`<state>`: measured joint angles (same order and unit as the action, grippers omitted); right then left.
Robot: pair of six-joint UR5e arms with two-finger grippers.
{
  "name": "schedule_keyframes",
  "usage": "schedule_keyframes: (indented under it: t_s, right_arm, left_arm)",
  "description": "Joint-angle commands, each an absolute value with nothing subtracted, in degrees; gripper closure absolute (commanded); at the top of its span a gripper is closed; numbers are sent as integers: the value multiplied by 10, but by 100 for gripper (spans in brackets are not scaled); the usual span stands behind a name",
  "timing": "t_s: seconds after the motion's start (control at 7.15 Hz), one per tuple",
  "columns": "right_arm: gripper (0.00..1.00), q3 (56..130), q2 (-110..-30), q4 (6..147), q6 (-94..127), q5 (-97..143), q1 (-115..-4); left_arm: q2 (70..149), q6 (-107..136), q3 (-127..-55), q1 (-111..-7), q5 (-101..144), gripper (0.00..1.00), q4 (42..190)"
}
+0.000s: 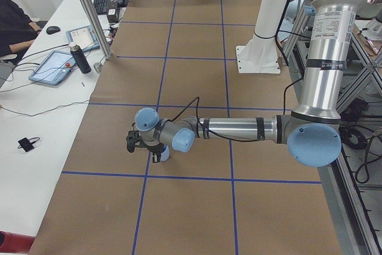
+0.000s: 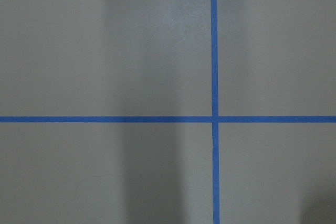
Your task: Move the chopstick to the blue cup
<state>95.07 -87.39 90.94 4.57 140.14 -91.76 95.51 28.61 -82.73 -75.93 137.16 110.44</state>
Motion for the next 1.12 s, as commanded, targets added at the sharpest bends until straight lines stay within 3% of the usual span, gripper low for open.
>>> schedule_keyframes:
  t_s: [0.0,0.42,0.98]
  right_arm:
    - [0,950,-875,909,43,1398,-917]
    - [0,955,-886,904,39,1378,-915]
    - [0,962,-896,904,46,1385,-911]
  left_arm:
    - [1008,292,-843,-762,1398,100,1041]
    - [1169,428,-868,-732,1351,100,915]
    - [1350,769,-857,-527,1310,100,913]
